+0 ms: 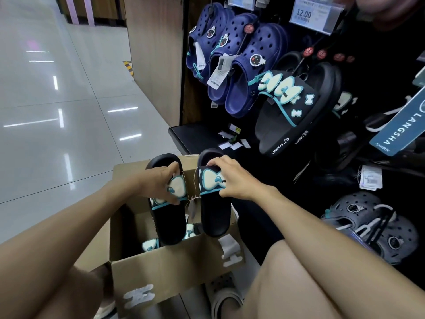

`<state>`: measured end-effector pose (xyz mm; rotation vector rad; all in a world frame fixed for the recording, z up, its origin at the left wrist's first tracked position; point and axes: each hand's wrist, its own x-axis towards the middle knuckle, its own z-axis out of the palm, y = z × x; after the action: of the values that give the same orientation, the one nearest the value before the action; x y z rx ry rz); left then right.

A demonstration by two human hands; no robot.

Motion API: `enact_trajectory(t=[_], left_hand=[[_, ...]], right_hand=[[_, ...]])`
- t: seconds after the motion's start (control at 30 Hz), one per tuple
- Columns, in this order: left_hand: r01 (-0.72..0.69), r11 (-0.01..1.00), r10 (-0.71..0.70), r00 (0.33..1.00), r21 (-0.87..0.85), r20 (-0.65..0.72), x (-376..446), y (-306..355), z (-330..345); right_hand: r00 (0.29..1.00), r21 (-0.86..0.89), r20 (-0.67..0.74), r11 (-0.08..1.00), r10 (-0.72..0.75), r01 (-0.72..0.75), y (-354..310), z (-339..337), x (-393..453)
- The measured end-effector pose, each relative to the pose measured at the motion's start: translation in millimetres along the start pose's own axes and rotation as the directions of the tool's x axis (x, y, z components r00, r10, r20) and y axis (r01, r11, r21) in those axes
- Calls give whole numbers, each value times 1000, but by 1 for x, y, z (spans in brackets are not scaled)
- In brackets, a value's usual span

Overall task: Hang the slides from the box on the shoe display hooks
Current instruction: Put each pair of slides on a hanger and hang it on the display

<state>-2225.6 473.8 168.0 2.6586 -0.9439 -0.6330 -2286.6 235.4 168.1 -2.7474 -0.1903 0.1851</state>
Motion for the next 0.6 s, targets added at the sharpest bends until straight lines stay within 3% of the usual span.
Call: enact_trajectory(t=[0.07,0.23,0.43,0.5,0.6], left_hand=[[17,997,-20,999,-74,-36,-1,3,0],[-35,997,22,984,-72,-174,-2,15,0],[17,998,1,957,60,-289,-3,21,-3],[7,1000,-9,967,-11,-256,-2,19,-2],[-34,967,-14,982,-253,-188,5,18,-1]], right_hand=[[999,-14,13,999,-37,37,-3,2,1],[997,8,1,997,-82,82,-12,4,5],[990,41,-46,990,-135,137,-20,3,6],[988,66,-69,987,-138,143,-20,2,6],[986,111,-105,984,-130,141,-17,0,5]])
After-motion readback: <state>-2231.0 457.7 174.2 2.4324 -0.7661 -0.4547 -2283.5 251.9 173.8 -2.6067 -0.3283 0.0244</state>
